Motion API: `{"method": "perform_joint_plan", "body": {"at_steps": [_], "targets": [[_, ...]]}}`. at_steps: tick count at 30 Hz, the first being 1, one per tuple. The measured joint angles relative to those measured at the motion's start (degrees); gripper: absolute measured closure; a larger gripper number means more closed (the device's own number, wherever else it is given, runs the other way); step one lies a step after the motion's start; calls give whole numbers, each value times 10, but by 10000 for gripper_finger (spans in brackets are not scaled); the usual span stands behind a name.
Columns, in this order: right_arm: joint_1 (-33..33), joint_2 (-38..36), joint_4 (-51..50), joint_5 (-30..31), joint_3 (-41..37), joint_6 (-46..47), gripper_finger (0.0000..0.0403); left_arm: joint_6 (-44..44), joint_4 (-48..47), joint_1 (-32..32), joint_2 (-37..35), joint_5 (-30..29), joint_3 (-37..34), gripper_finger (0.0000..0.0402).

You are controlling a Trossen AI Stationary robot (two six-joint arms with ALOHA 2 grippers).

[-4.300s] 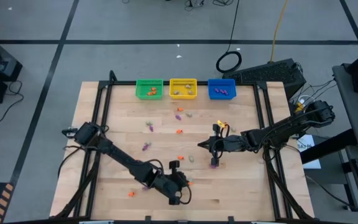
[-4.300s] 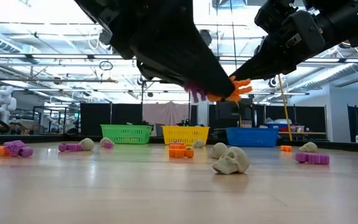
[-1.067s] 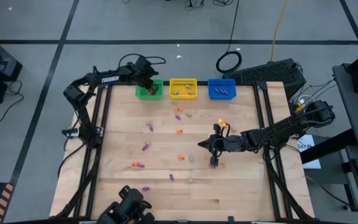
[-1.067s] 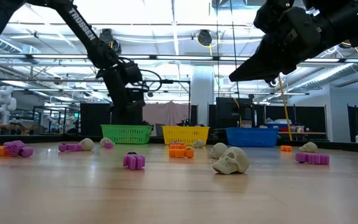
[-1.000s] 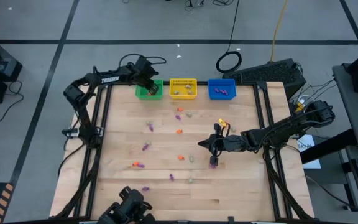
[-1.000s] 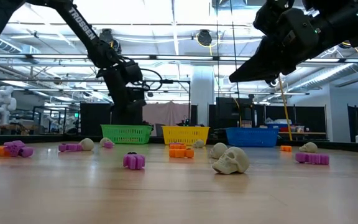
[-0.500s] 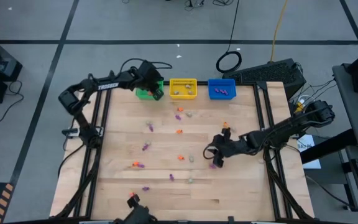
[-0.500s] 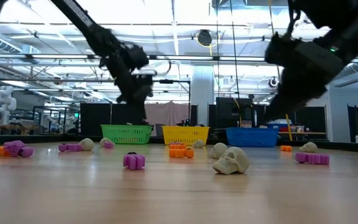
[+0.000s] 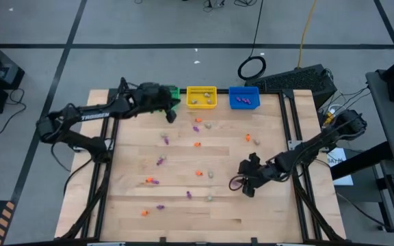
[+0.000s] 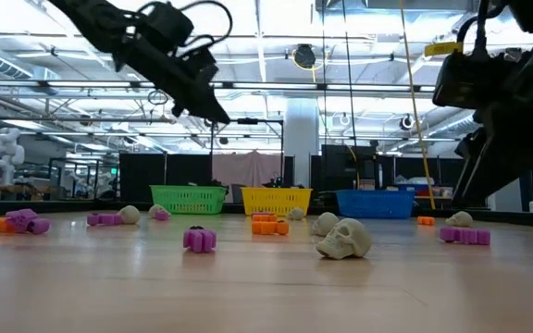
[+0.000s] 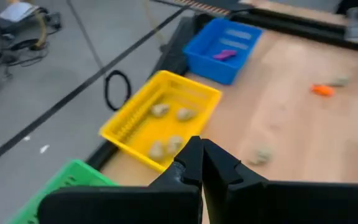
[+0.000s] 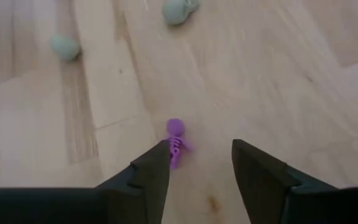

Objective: Sort Halloween decoration
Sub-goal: Put the violet skeleton toy into the blue bin

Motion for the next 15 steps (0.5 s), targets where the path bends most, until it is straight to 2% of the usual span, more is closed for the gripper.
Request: {"method": "perform_joint_plan", "body": {"at_steps": [8, 15], "targets": [[13, 72, 72, -3, 0, 12, 247, -8, 46, -80, -58, -48, -80, 401], [16, 131, 99, 12, 7, 45, 248, -45, 144, -134, -82, -61, -154, 401]]}}
